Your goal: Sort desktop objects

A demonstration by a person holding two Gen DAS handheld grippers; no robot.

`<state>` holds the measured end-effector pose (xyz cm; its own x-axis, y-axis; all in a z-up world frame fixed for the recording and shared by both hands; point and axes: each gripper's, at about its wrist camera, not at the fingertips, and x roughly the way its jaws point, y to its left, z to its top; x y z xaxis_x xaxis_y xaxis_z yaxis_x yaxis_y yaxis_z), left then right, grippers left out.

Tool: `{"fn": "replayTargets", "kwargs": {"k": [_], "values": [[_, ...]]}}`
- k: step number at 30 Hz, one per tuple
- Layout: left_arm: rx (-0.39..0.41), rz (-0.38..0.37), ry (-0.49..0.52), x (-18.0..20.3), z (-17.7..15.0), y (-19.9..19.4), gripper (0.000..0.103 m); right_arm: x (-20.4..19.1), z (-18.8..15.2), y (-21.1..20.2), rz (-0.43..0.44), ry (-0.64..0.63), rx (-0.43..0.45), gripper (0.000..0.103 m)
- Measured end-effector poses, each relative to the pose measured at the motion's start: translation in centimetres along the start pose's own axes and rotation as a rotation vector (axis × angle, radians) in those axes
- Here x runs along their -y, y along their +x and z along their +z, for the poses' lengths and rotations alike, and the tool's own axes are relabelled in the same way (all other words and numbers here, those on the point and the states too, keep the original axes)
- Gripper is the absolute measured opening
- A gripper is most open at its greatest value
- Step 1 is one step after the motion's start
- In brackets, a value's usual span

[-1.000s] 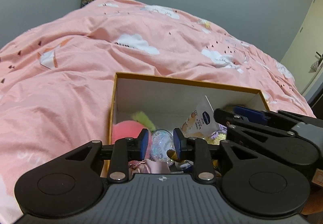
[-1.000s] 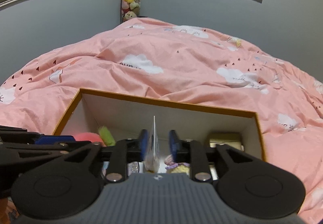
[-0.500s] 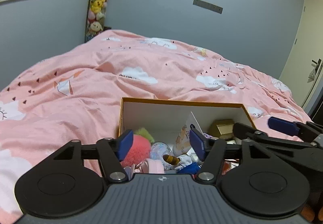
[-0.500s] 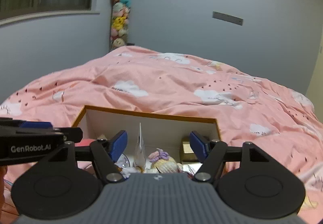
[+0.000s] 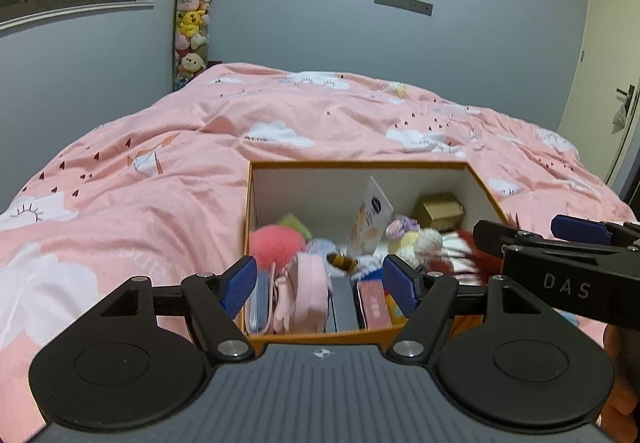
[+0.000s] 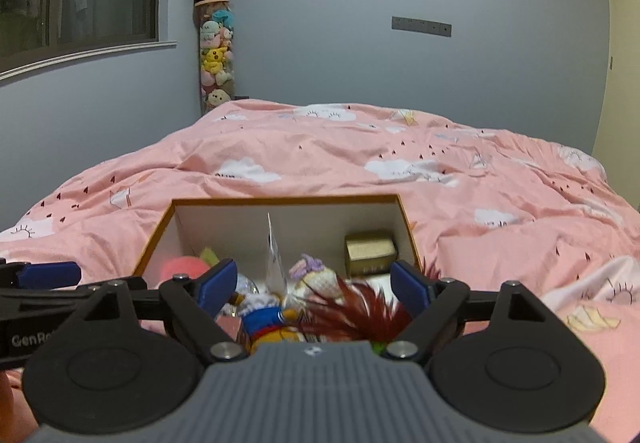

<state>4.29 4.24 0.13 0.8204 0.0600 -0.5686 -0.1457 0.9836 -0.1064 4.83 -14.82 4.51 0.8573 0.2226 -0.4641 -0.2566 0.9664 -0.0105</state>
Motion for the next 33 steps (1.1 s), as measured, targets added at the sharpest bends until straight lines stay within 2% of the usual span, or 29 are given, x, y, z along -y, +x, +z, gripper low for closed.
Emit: {"fn": "replayTargets", "kwargs": {"k": [7,15,22,33], "values": [[-0.083,0.007,-0.027,-0.2,-0.9,0.9,0.082,0.0,-1.2,-0.1,-0.005,-0.005,-0.023,0.088],[-0.162,0.053,-0.024,-0.1,-1.4,1.6,0.082,0.5,-2.3,0.2,0.008,-0.026,-0.054,0.09],[-0.159,0.047,0.013,0.6,-1.5,1.5,0.082,1.4,-2.8,0.1,0.034,0.001,-0.061,0.091],[-0.187,0.062,0.042,1.2,-2.3,2.7,0.082,2.7,-4.3,1.7,0.037,0.073,-0.129,0.092]]}}
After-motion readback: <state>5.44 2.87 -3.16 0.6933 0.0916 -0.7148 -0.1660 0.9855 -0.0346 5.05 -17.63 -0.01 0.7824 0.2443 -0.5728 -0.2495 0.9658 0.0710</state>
